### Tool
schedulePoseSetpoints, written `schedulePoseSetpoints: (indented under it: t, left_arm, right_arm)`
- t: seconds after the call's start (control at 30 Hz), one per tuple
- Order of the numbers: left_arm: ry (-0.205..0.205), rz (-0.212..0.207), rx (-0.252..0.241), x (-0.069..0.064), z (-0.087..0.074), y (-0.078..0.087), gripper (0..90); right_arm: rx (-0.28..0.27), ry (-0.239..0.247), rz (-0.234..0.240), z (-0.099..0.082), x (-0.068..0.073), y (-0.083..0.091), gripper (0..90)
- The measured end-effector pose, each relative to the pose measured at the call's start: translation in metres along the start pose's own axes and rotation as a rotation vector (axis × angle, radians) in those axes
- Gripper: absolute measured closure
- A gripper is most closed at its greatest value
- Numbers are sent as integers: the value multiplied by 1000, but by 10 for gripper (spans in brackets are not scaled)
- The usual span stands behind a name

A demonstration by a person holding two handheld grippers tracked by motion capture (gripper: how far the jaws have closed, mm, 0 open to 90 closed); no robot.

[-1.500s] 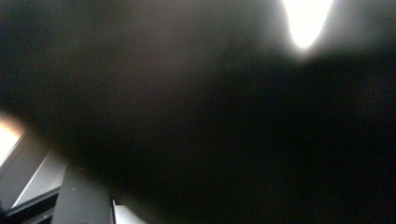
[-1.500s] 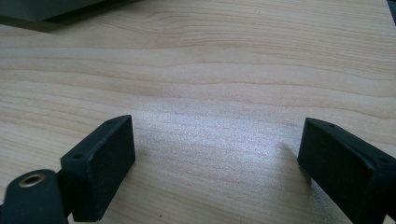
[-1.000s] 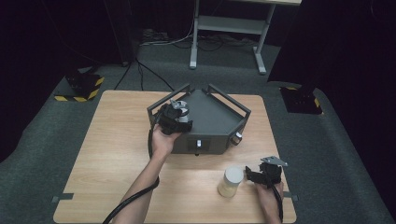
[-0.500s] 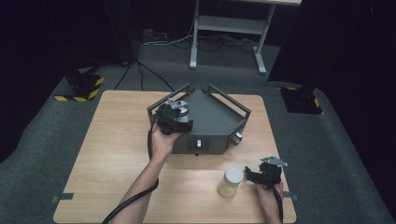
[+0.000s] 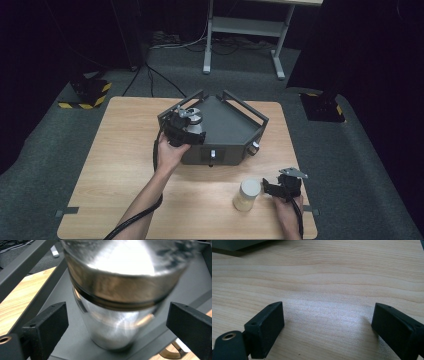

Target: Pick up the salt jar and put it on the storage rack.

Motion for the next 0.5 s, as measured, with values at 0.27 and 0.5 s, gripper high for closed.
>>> schedulePoseSetpoints:
  t: [0.27,0.5]
  left_arm:
    - [-10,27,-4,0,-9,14,4]
    - [-31,15,25,3,-20,24,4]
  right_arm:
    - [0,0,0,0,0,0,108]
    - [0,0,0,0,0,0,108]
Point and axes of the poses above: each handheld gripper's, and its own axes: y roughly backward along the jaws, z roughly out of its top, x roughly to its left, the point moved 8 cm from there along -y, roughly forward along the jaws, and after that the axes turned 3 degrees about z, right-handed, at the moved point
